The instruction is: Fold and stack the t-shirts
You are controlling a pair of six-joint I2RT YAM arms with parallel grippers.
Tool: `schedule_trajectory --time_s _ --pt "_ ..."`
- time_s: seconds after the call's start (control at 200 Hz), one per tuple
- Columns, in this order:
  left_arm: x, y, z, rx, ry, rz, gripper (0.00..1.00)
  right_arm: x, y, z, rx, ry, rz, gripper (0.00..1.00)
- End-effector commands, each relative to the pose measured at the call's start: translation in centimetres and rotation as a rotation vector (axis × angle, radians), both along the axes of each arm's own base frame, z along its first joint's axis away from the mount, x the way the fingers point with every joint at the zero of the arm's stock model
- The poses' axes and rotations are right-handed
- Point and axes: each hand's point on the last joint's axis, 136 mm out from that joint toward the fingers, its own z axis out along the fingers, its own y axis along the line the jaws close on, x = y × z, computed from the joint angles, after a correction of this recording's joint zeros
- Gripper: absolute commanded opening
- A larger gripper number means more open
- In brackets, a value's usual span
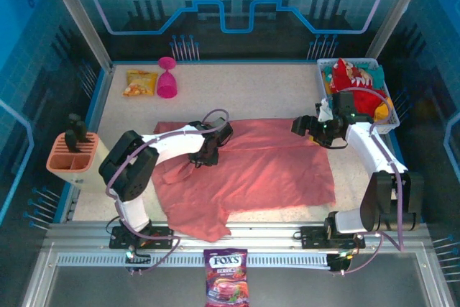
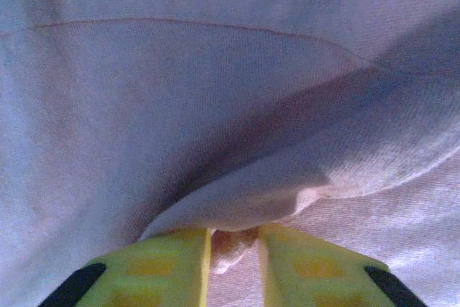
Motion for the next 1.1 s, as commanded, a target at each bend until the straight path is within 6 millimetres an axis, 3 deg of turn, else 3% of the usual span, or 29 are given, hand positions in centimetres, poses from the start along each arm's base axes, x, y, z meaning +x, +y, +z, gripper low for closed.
schedule_trajectory --time_s 0.0,0.375,0.63,0.87,1.096 --pt "-0.7 1.0 -0.9 0.036 0.038 0.003 0.26 -0.1 -0.1 0.2 0.008 0.0 0.0 0.82" --pt "-1.2 1.2 -1.4 0.04 0.053 0.014 0.17 -0.1 -0.1 0.1 0.006 0.003 -0.003 0.82" --pt "-0.7 0.5 1.0 0.007 0.037 0.024 0.08 -0.1 -0.1 0.3 0.004 0.0 -0.002 0.82" --pt "-1.5 -0.5 2.7 -0.081 0.051 0.06 0.01 -0.1 -0.1 0.2 0.006 0.002 -0.001 0.82" --pt "-2.7 -2.7 4.8 -0.235 0.09 0.087 0.01 0.1 -0.1 0.1 0.011 0.003 -0.003 0.82"
